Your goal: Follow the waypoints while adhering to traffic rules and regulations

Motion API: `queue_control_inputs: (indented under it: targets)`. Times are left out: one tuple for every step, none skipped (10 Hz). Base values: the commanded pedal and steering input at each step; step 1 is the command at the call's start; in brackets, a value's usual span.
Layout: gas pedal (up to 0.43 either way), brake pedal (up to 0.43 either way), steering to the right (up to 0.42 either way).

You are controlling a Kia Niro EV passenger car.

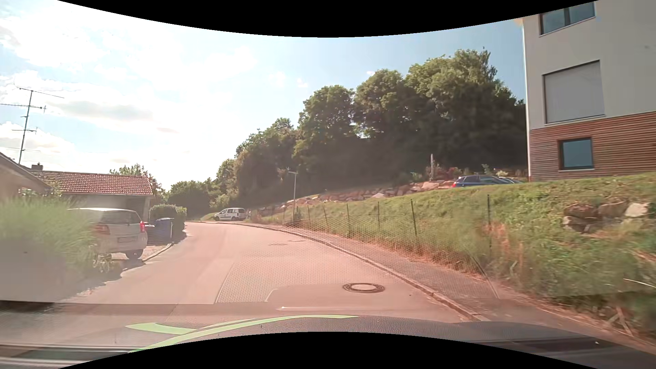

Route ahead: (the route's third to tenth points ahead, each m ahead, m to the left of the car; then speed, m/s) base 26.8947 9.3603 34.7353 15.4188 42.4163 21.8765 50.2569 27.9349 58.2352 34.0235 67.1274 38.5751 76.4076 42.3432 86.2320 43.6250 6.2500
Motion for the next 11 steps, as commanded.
queue_control_inputs:
  targets:
    - [0.177,0.000,-0.132]
    - [0.177,0.000,-0.115]
    - [0.177,0.000,-0.105]
    - [0.177,0.000,-0.097]
    - [0.177,0.000,-0.095]
    - [0.177,0.000,-0.095]
    - [0.177,0.000,-0.094]
    - [0.177,0.000,-0.094]
    - [0.177,0.000,-0.093]
    - [0.177,0.000,-0.092]
    - [0.177,0.000,-0.091]
